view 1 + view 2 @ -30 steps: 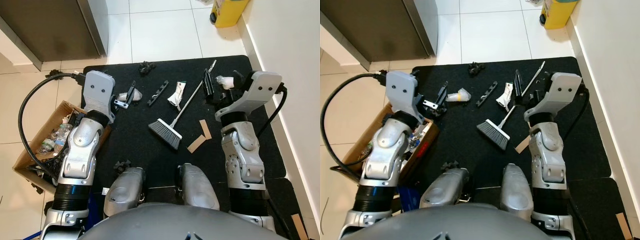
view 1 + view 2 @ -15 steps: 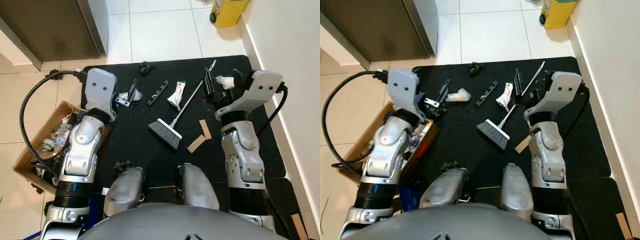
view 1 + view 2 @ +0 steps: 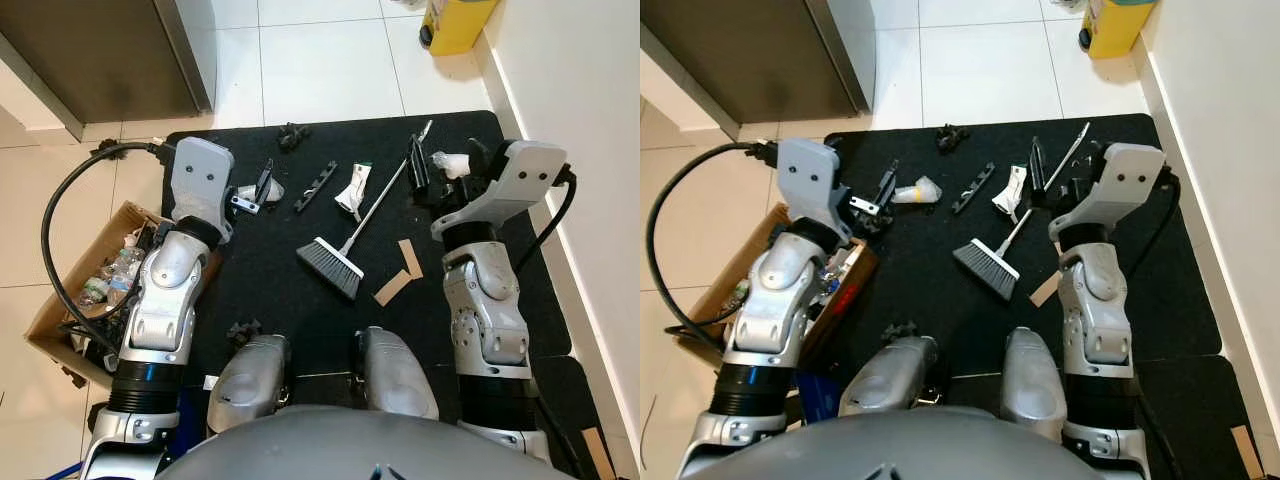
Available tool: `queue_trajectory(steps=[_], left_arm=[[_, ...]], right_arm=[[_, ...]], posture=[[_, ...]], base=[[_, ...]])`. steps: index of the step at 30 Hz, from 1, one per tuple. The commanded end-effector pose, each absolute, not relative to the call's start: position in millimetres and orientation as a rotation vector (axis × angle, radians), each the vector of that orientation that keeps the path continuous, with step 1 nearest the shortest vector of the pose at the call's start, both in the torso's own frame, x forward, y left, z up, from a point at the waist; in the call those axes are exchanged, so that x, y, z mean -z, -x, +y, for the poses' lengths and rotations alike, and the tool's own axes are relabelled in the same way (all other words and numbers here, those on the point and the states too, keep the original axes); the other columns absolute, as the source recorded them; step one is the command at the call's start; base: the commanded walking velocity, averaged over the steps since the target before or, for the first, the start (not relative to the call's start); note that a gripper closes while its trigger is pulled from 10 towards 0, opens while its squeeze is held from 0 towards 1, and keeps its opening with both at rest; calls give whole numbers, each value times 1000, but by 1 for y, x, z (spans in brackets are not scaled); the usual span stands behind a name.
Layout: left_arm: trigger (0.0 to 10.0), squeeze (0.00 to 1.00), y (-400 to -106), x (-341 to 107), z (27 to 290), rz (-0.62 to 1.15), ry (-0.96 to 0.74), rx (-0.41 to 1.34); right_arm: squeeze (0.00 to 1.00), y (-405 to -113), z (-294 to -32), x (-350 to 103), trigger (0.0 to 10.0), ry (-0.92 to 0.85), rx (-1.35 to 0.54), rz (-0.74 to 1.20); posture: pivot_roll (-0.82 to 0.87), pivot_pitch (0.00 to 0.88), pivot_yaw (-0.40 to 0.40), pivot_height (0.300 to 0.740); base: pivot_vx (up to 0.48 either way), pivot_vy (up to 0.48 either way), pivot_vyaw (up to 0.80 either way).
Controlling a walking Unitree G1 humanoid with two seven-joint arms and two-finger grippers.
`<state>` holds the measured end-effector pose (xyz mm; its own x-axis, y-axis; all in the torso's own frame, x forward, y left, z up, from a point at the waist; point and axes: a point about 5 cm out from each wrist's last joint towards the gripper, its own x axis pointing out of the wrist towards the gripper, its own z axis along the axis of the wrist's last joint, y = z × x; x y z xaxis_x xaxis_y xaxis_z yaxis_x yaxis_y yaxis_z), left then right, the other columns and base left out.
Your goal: Sweep floor
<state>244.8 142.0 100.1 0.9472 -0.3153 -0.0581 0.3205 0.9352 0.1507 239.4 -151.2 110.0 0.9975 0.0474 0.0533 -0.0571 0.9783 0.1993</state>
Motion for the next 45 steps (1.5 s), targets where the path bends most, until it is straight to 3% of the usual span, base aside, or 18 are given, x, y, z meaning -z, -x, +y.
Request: queue_trajectory(steps=[1, 45], left_arm=[[10000, 0, -245, -96, 140, 46, -151, 331], [10000, 0, -245, -93, 140, 37, -152, 330]], right_arm=[[0, -241, -153, -108, 10000, -204, -42, -43], [0, -242, -153, -105, 10000, -184, -58, -29]], posture=[[57, 0, -17, 740], [54, 0, -19, 740]], base=[[0, 0, 0], [0, 0, 0]])
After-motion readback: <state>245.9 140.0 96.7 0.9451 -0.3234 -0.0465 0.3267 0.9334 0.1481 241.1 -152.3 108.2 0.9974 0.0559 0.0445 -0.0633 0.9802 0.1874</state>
